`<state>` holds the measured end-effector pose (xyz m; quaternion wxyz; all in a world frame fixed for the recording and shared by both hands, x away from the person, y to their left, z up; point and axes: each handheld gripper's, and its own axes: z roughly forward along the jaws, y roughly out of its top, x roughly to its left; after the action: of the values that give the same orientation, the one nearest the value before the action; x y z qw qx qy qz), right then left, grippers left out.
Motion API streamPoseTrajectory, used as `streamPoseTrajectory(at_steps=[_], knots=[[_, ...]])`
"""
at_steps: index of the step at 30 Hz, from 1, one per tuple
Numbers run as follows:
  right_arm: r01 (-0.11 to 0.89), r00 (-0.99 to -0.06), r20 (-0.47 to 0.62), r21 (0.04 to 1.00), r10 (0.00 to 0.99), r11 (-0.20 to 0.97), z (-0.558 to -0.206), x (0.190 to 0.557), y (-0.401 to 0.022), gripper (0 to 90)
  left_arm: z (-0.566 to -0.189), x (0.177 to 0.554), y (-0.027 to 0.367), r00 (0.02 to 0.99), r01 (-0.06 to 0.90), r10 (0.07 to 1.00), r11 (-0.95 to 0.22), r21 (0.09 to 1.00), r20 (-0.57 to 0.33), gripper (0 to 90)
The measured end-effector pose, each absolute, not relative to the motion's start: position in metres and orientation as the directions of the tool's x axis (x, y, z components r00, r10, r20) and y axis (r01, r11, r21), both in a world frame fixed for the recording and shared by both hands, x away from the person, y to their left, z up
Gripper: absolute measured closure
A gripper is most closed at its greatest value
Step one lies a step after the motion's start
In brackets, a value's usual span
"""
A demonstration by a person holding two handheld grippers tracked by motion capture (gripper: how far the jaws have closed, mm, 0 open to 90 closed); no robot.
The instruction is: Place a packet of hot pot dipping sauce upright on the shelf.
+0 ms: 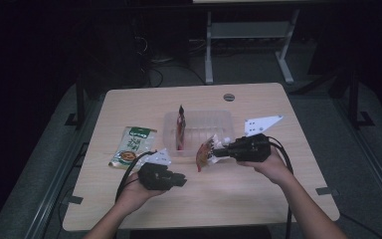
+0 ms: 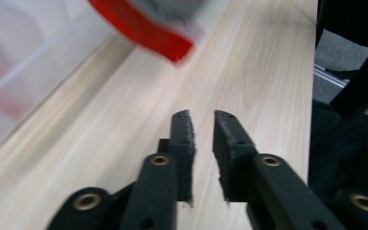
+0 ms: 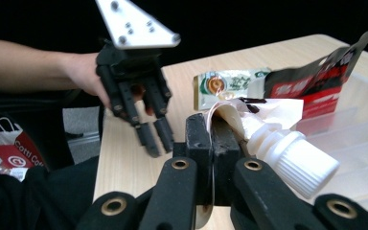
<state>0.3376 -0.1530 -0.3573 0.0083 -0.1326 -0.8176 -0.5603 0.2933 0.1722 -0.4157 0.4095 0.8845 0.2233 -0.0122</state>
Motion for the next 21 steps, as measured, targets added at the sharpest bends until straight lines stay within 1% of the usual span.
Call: streamPoseTrajectory(at_steps=[5, 10, 13, 21], knots=[[0.209, -0.967, 0.142, 0.918, 0.212, 0.337, -0.35, 0.349, -0.149, 89.0, -0.419, 0.285, 0.19, 0.889, 0.426, 0.407, -0.561, 0.71, -0.212, 61.2], [0.196, -0.966, 0.122, 0.92, 0.229, 0.338, -0.347, 0.362, -0.145, 89.0, -0.42, 0.285, 0.195, 0.88, 0.439, 0.424, -0.555, 0.707, -0.214, 49.3], [0.195, -0.962, 0.11, 0.917, 0.248, 0.349, -0.346, 0.37, -0.143, 89.0, -0.422, 0.286, 0.194, 0.881, 0.438, 0.422, -0.554, 0.708, -0.215, 45.0], [0.208, -0.953, 0.112, 0.917, 0.28, 0.341, -0.348, 0.388, -0.142, 89.0, -0.428, 0.282, 0.195, 0.881, 0.441, 0.418, -0.552, 0.708, -0.222, 42.1]])
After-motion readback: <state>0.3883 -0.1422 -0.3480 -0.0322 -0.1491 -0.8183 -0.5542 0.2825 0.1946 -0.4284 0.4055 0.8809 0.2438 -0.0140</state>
